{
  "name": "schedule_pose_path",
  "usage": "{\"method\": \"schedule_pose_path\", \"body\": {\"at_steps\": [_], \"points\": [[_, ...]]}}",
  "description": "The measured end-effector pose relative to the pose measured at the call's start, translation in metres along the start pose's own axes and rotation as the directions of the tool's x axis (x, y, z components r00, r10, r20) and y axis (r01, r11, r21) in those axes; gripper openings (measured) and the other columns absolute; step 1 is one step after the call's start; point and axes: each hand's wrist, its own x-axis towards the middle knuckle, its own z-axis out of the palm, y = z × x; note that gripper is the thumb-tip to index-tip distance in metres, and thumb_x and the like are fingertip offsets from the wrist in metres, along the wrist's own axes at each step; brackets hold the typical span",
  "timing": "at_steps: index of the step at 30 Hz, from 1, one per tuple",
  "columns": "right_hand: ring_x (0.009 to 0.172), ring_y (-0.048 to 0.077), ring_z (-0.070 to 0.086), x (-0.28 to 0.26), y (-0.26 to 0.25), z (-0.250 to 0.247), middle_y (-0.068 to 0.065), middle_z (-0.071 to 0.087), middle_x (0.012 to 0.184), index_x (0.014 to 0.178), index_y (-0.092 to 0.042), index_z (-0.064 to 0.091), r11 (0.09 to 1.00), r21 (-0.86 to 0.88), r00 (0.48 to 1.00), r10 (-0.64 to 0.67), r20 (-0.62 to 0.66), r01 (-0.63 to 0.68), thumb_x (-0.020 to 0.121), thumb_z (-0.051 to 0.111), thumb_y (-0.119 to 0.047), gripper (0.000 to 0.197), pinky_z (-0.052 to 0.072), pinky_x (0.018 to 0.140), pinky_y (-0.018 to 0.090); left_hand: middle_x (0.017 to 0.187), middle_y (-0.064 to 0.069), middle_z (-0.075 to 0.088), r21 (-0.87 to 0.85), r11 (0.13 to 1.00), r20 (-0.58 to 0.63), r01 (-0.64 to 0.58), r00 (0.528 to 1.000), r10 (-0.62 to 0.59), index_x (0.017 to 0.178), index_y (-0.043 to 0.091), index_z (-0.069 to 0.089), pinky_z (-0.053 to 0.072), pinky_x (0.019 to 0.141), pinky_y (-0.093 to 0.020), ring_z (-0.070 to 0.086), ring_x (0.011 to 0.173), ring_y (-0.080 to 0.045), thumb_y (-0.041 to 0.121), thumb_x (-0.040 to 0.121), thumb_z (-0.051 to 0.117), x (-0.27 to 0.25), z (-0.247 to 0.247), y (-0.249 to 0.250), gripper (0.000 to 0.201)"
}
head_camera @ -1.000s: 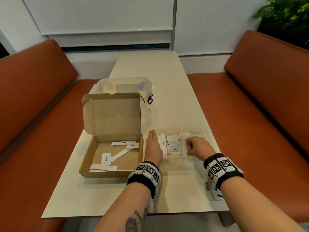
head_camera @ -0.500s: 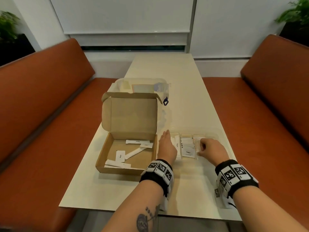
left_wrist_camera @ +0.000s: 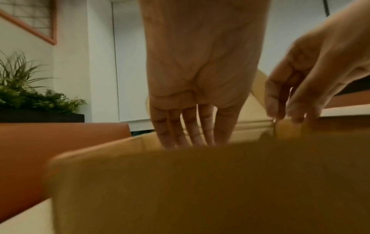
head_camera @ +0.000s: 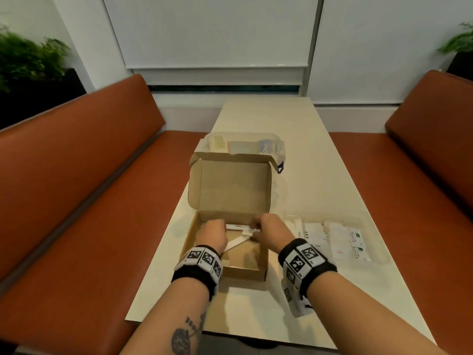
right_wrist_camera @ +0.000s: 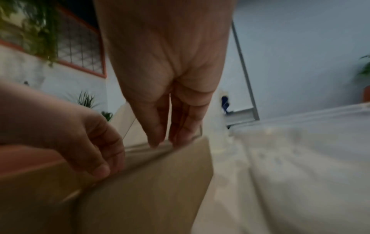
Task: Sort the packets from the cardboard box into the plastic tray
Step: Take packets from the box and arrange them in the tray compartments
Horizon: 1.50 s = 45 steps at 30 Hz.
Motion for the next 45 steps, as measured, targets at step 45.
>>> {"method": "schedule_pose_path", "body": {"at_steps": [45], "points": [[0.088,0.02,0.059,0.009,-0.034,0.031,0.01,0.067,0.106,0.103,-0.009,0.066,0.981,-0.187,0.908,0.125,0.4,-0.053,0.085,0.065,-0.015,0.019,0.051,0.084,0.03,0.1,-0.002,0.069,0.052,0.975,0.361,-0.215,0.914,0.182,0.093,0.016,0.072,0.054,0.081,-0.031,0.064,0.091,-0.02,0.016,0.074,0.079,0.004,-0.001,-0.027,0.02]]}}
